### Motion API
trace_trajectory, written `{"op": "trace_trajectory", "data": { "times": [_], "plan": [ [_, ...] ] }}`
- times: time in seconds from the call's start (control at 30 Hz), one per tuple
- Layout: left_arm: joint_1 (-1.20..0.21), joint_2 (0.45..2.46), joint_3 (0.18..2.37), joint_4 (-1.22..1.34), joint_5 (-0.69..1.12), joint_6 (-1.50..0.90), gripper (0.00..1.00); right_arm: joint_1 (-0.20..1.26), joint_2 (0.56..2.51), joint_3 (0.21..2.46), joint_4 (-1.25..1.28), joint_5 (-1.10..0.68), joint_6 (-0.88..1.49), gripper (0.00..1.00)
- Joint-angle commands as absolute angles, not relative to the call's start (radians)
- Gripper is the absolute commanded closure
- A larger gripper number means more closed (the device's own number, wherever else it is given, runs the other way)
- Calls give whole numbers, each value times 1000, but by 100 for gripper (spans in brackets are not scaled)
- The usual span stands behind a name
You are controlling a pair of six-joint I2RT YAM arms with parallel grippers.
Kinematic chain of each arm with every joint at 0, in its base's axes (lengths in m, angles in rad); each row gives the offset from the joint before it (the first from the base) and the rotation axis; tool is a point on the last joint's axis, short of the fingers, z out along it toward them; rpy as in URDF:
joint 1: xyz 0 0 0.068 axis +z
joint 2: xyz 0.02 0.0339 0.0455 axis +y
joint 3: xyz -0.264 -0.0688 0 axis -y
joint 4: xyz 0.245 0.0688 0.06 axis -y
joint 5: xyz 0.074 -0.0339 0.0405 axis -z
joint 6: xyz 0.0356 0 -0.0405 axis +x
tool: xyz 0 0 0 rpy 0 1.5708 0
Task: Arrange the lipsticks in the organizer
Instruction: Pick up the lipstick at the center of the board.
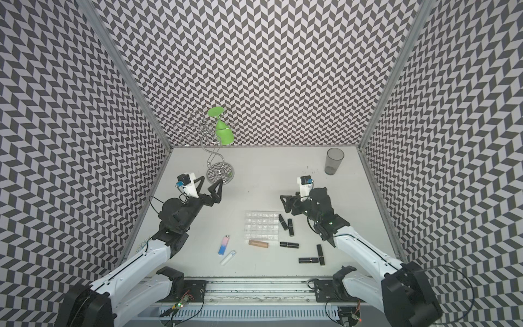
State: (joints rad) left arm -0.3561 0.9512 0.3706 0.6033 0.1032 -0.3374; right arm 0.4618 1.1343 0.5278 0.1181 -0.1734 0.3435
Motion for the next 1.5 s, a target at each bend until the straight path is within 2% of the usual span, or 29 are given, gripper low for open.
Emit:
{"op": "trace_trajectory", "data": {
  "times": [0.0,0.07,0.2,0.37,0.73,0.9,1.1,1.33,1.47],
  "plan": [
    [-400,956,356,578,268,-467,5,478,1187,484,53,-115,399,26],
    [-423,961,356,578,290,-474,11,477,1204,466,65,-103,407,34],
    [-450,962,353,566,326,-490,17,481,1250,449,89,-118,410,49],
    [-490,936,336,553,324,-500,18,499,1325,444,97,-122,411,53],
    [-495,918,348,484,320,-499,16,611,1361,455,-1,55,460,59],
    [-499,928,344,495,329,-506,16,620,1390,461,-3,78,471,68],
    [-502,942,328,523,338,-521,16,621,1434,498,-13,81,461,90],
    [-503,970,315,642,459,-558,15,621,1265,548,5,99,426,99],
    [-505,955,307,697,544,-576,14,620,1125,565,56,22,376,100]
  ]
}}
